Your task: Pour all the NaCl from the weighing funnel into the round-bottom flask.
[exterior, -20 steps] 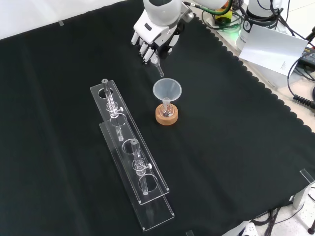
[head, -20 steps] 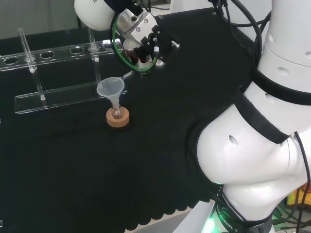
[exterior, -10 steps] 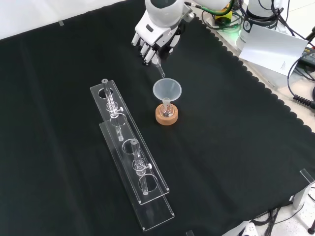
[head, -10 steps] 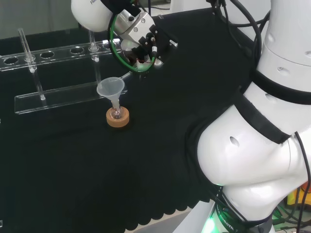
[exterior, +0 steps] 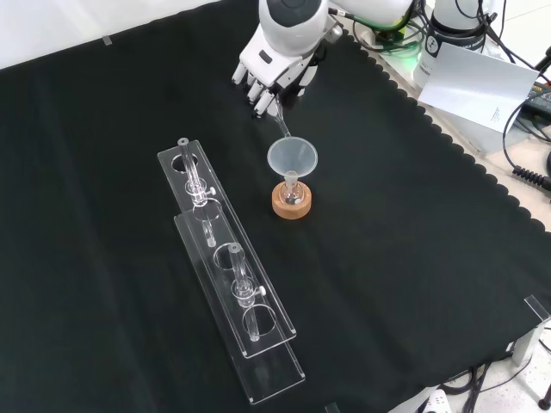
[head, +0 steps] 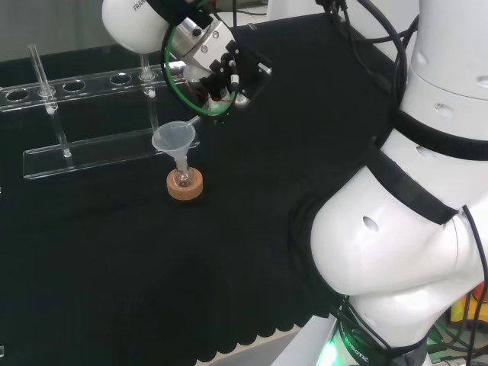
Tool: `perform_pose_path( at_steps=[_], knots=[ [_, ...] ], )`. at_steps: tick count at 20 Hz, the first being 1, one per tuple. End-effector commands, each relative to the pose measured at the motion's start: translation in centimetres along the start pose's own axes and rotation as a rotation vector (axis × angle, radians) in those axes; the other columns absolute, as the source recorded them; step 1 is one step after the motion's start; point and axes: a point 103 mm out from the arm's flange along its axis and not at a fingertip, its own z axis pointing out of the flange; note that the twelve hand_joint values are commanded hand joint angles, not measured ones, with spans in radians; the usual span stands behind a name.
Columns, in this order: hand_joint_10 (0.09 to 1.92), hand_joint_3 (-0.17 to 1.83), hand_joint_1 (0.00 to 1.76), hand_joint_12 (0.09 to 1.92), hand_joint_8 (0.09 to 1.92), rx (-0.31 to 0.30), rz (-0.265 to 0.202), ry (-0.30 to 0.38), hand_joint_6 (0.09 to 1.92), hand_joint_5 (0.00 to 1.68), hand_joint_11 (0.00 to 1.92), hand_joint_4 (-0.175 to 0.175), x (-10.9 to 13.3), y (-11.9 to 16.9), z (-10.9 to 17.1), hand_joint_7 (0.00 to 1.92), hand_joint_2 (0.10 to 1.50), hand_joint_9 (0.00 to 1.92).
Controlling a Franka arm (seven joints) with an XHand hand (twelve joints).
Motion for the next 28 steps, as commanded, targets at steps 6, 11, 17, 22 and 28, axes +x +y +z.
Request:
perform_pose_path(
  at_steps=[6,11,17,22,28],
  knots=[
    [0.23,-0.17,1.10,1.02,0.44,-0.003,-0.017,-0.058,0.72,1.17,0.89,0.141,0.26,0.22,-0.65,1.20,1.11,1.31],
    [0.23,-0.17,1.10,1.02,0.43,0.013,0.000,-0.099,0.72,1.17,0.88,0.141,0.69,0.07,-1.13,1.20,1.11,1.31],
    [0.23,-0.17,1.10,1.02,0.43,0.022,0.014,-0.143,0.72,1.17,0.88,0.142,0.38,0.39,-0.95,1.20,1.11,1.31],
    [0.23,-0.17,1.10,1.02,0.43,0.023,0.023,-0.169,0.72,1.17,0.88,0.143,0.66,0.35,-1.22,1.20,1.11,1.31],
    [0.23,-0.17,1.10,1.01,0.43,0.019,0.021,-0.187,0.72,1.17,0.88,0.144,0.95,0.36,-1.58,1.20,1.11,1.31]
  ],
)
